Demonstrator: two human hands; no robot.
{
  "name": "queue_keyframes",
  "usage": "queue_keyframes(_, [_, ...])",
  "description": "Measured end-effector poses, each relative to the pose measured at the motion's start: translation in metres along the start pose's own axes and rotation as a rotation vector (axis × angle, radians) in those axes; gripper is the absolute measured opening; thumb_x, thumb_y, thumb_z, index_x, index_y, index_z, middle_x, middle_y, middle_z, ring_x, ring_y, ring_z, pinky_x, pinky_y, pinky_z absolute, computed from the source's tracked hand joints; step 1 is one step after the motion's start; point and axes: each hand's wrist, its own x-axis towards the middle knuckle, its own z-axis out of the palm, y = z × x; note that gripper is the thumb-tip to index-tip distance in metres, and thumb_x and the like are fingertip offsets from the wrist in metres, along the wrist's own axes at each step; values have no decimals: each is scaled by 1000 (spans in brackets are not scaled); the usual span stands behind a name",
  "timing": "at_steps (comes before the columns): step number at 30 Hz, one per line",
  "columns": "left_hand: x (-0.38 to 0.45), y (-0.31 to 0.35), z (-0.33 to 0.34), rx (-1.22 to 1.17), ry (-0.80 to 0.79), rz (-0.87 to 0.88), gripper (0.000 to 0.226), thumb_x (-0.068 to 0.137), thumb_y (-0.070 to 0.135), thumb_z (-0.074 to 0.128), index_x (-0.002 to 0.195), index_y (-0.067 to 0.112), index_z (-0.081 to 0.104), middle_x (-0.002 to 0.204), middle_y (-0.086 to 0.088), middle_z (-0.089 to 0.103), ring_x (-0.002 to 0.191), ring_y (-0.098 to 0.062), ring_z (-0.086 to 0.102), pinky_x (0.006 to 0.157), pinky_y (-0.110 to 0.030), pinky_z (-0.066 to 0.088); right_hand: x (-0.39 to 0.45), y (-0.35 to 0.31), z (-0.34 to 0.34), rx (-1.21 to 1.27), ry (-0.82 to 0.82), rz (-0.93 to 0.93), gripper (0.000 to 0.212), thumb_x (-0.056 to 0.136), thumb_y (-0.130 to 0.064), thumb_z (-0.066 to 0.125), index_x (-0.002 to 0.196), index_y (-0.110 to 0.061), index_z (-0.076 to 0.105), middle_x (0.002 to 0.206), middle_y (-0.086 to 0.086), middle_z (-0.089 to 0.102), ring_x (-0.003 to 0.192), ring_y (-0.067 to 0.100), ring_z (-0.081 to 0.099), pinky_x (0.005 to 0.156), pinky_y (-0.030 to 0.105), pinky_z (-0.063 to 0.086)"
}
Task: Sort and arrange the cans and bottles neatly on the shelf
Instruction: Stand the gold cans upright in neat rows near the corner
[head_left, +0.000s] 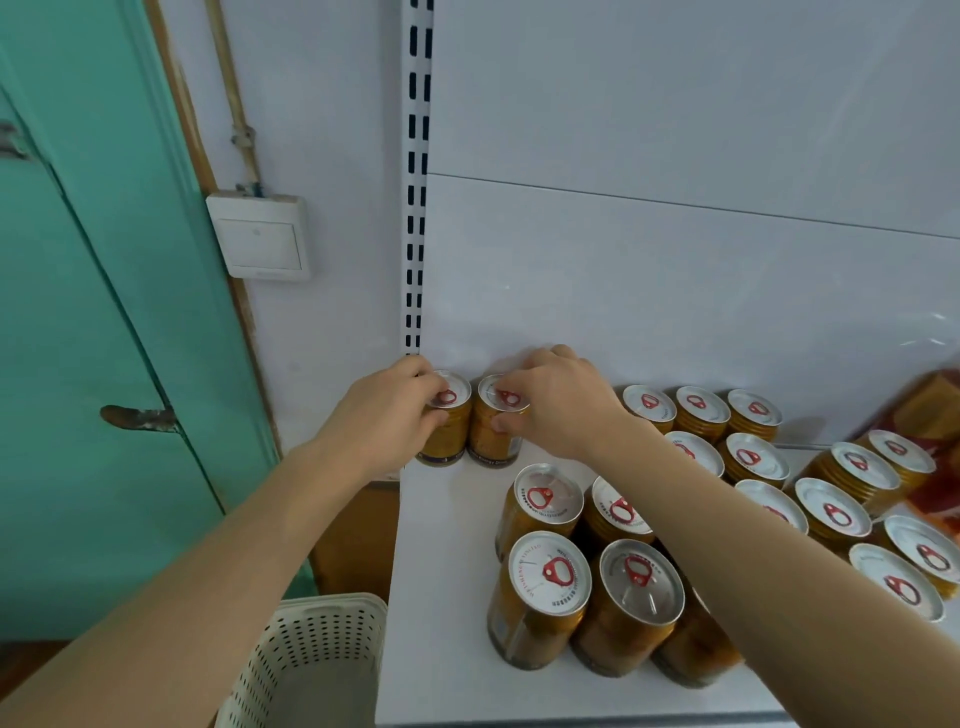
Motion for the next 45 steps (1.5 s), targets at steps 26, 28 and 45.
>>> queue_keyframes(26, [-28, 131, -25, 71, -381, 46, 45, 93, 74, 54, 118, 37, 63, 104, 9, 69, 92, -14, 65, 79, -40, 61, -102, 61, -58, 76, -310, -150, 59, 77, -77, 61, 124, -43, 73, 101, -28, 64, 105, 4, 58, 86, 30, 51])
queue_keyframes(28, [-26, 135, -23, 95, -358, 38, 45, 92, 70, 58, 120, 35, 62, 106, 8, 69, 93, -16, 66, 79, -41, 62, -104, 60, -56, 96, -317, -137, 60, 75, -77, 64, 124, -43, 72, 106, -25, 68, 105, 6, 61, 91, 36, 56])
queue_keyframes(45, [-65, 74, -26, -50, -43, -213, 44, 94, 54, 66, 131, 33, 56, 123, 8, 65, 103, -14, 63, 77, -29, 48, -70, 0, -15, 33, -69, -121, 74, 82, -82, 21, 89, -30, 74, 88, -5, 69, 105, 19, 51, 85, 45, 53])
